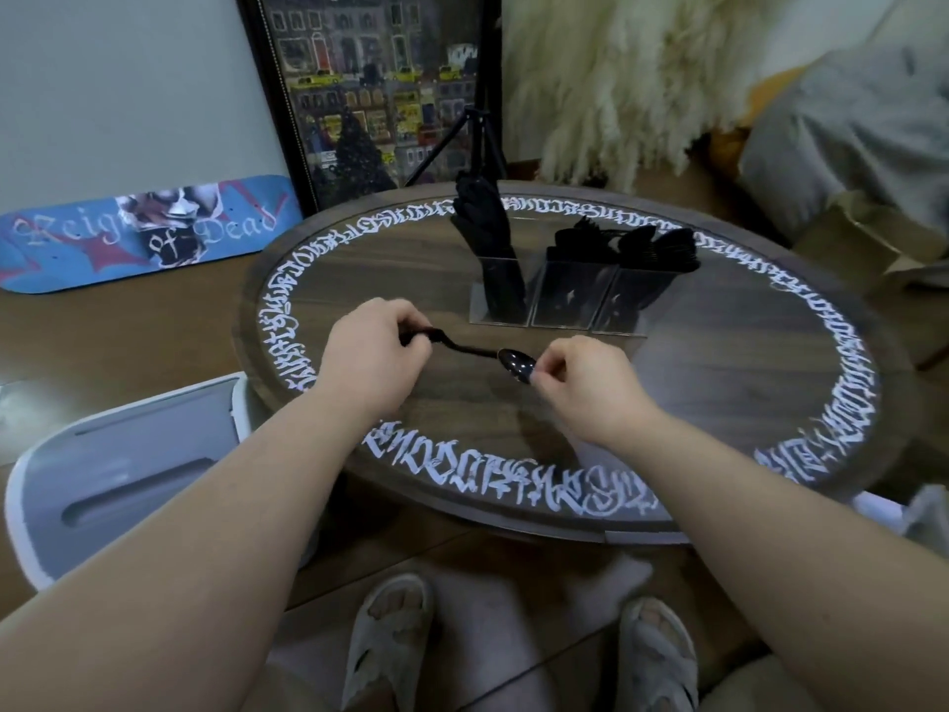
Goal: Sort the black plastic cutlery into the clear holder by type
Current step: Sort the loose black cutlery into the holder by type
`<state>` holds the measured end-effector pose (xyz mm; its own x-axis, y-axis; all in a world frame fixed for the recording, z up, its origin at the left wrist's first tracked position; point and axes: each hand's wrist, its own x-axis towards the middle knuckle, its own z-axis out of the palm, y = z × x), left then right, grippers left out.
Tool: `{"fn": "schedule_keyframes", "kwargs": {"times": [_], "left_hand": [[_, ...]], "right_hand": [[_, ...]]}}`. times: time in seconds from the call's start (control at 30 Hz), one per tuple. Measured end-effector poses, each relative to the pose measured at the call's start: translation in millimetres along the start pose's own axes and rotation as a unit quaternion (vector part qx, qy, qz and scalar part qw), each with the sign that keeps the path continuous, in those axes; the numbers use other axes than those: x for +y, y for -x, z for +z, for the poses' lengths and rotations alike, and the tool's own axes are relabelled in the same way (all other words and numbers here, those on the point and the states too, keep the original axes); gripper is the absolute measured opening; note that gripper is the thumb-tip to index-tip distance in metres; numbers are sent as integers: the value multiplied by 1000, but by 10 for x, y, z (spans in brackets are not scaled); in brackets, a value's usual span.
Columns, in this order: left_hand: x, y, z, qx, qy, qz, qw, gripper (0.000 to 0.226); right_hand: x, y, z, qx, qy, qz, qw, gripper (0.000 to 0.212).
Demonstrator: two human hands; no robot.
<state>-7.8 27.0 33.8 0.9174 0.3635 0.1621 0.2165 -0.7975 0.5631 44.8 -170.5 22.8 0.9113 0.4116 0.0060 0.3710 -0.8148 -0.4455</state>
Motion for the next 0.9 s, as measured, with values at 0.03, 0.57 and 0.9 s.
{"fn": "schedule_keyframes", "kwargs": {"times": [0.03, 0.57, 0.9], "left_hand": [[93, 19, 5, 14, 26, 3, 1000, 6], [1047, 155, 213, -16, 222, -26, 975, 18], [1098, 188, 711, -134, 308, -88, 938, 19]], "right_hand": [[43, 56, -66, 12, -24, 14, 1000, 10], [528, 455, -539, 42, -333, 131, 933, 14], [647, 373, -628, 55, -420, 103, 900, 23]]}}
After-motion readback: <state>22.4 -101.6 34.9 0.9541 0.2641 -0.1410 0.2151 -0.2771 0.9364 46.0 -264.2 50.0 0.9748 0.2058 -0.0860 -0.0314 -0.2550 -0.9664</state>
